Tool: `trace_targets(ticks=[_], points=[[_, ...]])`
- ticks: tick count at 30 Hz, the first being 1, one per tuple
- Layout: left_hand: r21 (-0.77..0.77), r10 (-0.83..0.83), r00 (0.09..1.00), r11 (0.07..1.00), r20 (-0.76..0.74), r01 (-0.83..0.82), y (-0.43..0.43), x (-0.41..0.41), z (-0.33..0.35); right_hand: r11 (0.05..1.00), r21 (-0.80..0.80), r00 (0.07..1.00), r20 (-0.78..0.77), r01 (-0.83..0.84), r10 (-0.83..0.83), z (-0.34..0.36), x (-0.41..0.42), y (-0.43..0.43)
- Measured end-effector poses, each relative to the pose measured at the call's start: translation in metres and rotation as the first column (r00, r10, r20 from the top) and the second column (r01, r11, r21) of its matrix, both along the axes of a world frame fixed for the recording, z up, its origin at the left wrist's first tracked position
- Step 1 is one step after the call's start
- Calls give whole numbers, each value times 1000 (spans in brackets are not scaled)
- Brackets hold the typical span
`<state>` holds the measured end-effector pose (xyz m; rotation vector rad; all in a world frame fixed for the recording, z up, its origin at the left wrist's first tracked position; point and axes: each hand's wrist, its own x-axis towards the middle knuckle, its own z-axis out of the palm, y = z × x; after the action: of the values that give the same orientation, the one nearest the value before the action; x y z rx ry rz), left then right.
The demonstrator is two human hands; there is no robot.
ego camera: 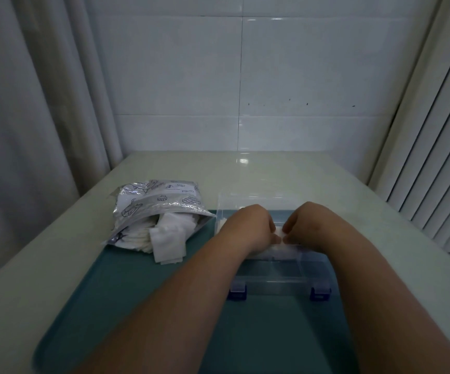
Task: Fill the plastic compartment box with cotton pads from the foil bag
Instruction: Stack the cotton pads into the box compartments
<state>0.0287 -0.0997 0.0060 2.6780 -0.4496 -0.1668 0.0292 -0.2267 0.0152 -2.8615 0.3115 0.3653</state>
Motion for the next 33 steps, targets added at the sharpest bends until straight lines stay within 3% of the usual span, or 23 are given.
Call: trace_targets(ticks=[5, 12, 16, 24, 29, 33], points=[[-49, 38, 993, 998, 110, -33, 2, -3, -4, 998, -63, 1000, -12, 26, -27, 5, 4, 4], [4, 28, 999, 1000, 46, -28, -2, -2, -2, 998, -61, 1000, 3, 20, -20, 3, 3, 3], [-33, 50, 988, 998, 145, -45, 2, -4, 1, 999, -30, 992, 123, -13, 17, 13, -6, 1], [-106, 99, 961, 992, 258, -74, 34, -15, 13, 972, 200, 902, 432, -121, 23, 14, -24, 12], [-245, 192, 943, 961, 270, -125, 71, -23, 17, 935, 249, 862, 496, -252, 100, 8, -28, 33], [-241, 253, 922, 953, 293, -184, 102, -26, 20, 915, 252, 849, 506, -314, 152, 7, -35, 47]])
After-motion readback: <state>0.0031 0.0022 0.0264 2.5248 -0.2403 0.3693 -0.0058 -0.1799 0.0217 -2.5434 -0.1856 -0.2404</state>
